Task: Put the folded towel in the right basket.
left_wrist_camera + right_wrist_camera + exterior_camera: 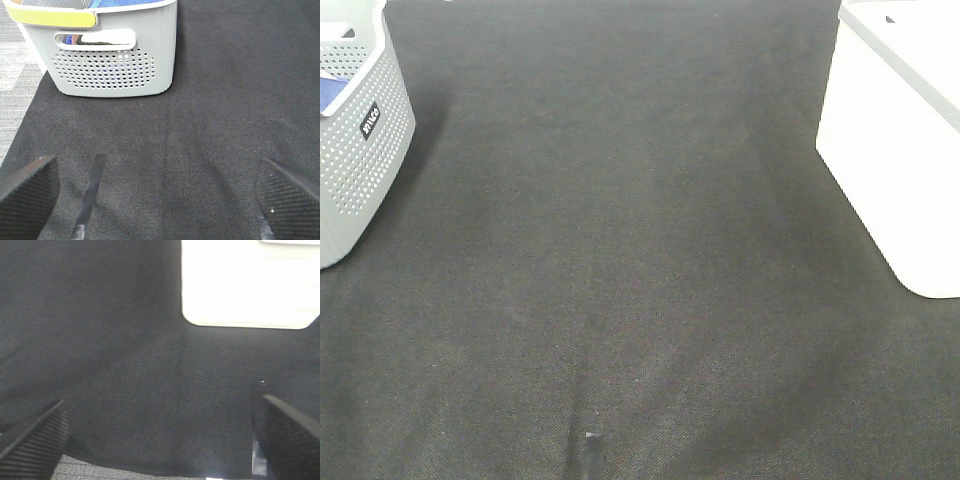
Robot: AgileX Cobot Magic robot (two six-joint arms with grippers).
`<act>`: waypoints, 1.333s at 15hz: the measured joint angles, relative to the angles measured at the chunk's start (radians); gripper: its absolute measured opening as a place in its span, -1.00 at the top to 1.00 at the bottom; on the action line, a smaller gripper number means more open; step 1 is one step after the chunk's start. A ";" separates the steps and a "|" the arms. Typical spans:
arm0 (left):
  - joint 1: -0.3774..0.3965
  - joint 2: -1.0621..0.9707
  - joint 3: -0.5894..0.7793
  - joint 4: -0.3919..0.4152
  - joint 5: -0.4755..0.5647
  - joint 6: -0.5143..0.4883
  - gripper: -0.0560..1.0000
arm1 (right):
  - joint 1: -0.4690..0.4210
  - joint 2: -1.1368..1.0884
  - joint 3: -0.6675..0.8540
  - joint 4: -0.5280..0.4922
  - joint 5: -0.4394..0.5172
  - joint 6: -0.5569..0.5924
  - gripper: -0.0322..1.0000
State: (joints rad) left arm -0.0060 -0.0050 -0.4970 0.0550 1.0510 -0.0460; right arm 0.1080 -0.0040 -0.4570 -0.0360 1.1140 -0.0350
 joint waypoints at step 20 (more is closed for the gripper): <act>0.000 0.000 0.000 0.000 0.000 0.000 -0.98 | 0.006 0.000 0.002 0.042 0.000 0.009 -0.92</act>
State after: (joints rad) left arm -0.0060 -0.0050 -0.4970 0.0550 1.0510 -0.0460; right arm 0.1140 -0.0040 -0.4550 0.0060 1.1140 -0.0260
